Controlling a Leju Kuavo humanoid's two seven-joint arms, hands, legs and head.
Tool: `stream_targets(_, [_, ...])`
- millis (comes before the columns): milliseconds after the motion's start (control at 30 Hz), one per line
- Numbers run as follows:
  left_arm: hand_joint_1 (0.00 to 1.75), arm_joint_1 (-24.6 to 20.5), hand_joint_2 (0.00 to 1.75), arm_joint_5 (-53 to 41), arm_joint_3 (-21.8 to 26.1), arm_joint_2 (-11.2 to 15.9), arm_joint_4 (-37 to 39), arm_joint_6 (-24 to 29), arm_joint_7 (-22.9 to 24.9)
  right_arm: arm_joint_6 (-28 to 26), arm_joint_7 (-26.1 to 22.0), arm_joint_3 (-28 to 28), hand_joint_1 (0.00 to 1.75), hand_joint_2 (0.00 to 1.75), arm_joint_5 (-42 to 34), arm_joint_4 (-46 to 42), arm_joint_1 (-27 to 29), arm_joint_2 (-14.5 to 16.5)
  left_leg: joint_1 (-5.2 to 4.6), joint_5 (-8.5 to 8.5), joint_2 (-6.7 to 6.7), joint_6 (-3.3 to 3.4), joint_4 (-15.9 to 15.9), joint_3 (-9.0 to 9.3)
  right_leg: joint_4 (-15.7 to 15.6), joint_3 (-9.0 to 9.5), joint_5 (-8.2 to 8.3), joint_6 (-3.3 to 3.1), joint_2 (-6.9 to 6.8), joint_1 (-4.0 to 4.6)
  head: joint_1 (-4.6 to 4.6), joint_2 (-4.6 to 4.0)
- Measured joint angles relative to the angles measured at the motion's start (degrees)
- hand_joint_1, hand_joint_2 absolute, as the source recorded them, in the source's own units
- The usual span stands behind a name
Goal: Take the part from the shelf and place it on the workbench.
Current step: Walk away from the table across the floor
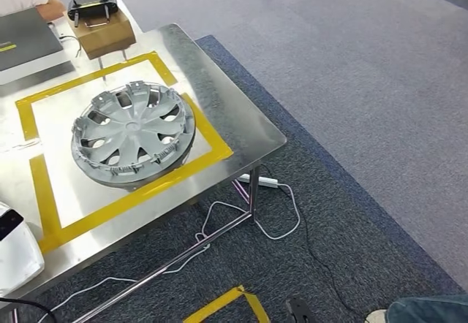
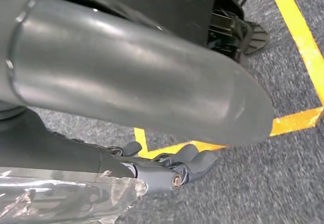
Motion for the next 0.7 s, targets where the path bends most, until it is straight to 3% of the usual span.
stream_targets(67, [0.0,-0.2,0.0,0.0,0.0,0.0,0.0,0.0,0.0,0.0,0.0,0.0,0.0,0.0,0.0,0.0,0.0,0.0,-0.13,-3.24,2.84,-0.48,5.8,-2.72,-0.3,0.18,0.05,-0.46,-1.01,-0.11,-0.42,0.0])
stream_targets(133, [0.0,-0.2,0.0,0.0,-0.1,0.0,0.1,0.0,0.0,0.0,0.0,0.0,0.0,0.0,0.0,0.0,0.2,0.0,0.0,-6.27,4.04,-0.83,13.1,-6.29,-0.3,0.19,-0.06,-0.6,-2.05,-0.08,-0.55,0.0])
stream_targets(167, [0.0,-0.1,0.0,0.0,-0.1,0.0,0.2,0.0,0.0,0.0,0.0,0.0,0.0,0.0,0.0,0.0,0.3,0.0,0.06,-6.4,4.15,-0.93,14.8,-7.13,-0.3,0.22,-0.12,-0.6,-2.56,-0.08,-0.56,0.0])
stream_targets(200, [0.0,0.0,0.0,0.0,-0.1,0.0,0.2,-0.1,0.0,0.0,0.0,0.0,0.0,0.0,0.0,0.0,0.3,0.0,0.11,-5.48,4.21,-0.99,14.4,-6.91,-0.3,0.29,-0.19,-0.55,-3.08,-0.11,-0.56,0.0])
stream_targets(233, [0.0,0.0,0.0,0.0,-0.1,0.0,0.2,-0.1,0.0,0.1,0.0,0.0,0.0,0.0,0.0,0.0,0.3,0.0,0.14,-3.71,4.41,-1.02,12.0,-5.6,-0.3,0.42,-0.3,-0.44,-3.61,-0.16,-0.56,0.0])
stream_targets(267, [0.0,0.0,0.0,0.0,-0.1,0.0,0.3,-0.1,0.1,0.1,0.0,0.0,0.0,0.0,0.0,0.0,0.2,0.0,0.14,-1.65,5.15,-1.02,7.8,-3.33,-0.3,0.61,-0.45,-0.24,-4.04,-0.13,-0.57,0.0])
stream_targets(333, [0.0,-0.2,0.0,0.1,-0.1,0.0,0.3,-0.1,0.1,0.1,0.0,0.0,0.0,0.0,0.0,0.0,0.1,0.0,-0.09,0.47,6.57,-0.68,0.7,0.34,-0.1,0.88,-0.85,0.39,-4.76,0.19,-0.63,0.0])
stream_targets(367, [0.0,-0.2,0.0,0.1,-0.1,0.0,0.3,-0.2,0.1,0.1,0.0,0.0,0.0,0.0,0.0,0.0,0.1,0.0,-0.21,0.61,6.96,-0.36,-0.9,1.12,-0.2,0.99,-1.01,0.71,-5.09,0.39,-0.59,0.0])
stream_targets(433, [0.0,-0.1,0.0,0.1,-0.1,0.0,0.3,-0.2,0.1,0.1,0.0,0.0,0.0,0.0,0.0,0.0,0.1,0.0,-0.35,0.37,6.21,0.51,-1.2,1.1,-0.5,1.31,-1.19,1.23,-5.82,0.5,-0.44,0.0])
stream_targets(500, [0.0,0.0,0.0,0.1,0.0,0.0,0.3,-0.2,0.2,0.1,0.0,0.0,0.0,0.0,0.0,0.0,0.1,0.0,-0.22,0.39,5.36,1.31,-1.3,1.25,0.5,1.06,-2.15,1.84,-5.18,0.34,-0.36,0.0])
stream_targets(567, [0.0,-0.1,0.0,0.1,0.0,0.0,0.3,-0.2,0.2,0.1,0.0,0.0,0.0,0.0,0.0,0.0,0.1,0.0,-0.04,0.4,4.62,2.0,-1.4,1.4,6.1,-1.62,-5.17,2.26,-3.13,0.24,-0.14,0.0])
stream_targets(633, [0.0,-0.1,0.0,0.1,0.0,0.0,0.3,-0.2,0.2,0.1,0.0,0.0,0.0,0.0,0.0,0.0,0.2,-0.1,-0.12,0.33,3.78,2.31,-1.4,1.41,14.2,-5.82,-8.37,2.26,-1.97,0.26,-0.02,0.0])
stream_targets(667, [0.0,-0.1,0.0,0.1,0.0,0.0,0.3,-0.2,0.2,0.1,0.0,0.0,0.0,0.0,0.0,0.0,0.3,-0.1,-0.19,0.3,3.25,2.35,-1.4,1.44,16.5,-7.24,-8.71,2.17,-1.81,0.28,-0.01,-0.01])
stream_targets(700, [0.0,-0.1,0.0,0.1,0.0,-0.1,0.3,-0.2,0.2,0.1,0.0,0.0,0.0,0.0,0.0,0.0,0.3,-0.1,-0.24,0.27,2.7,2.36,-1.4,1.52,16.5,-7.62,-7.82,2.01,-1.72,0.3,-0.02,-0.01])
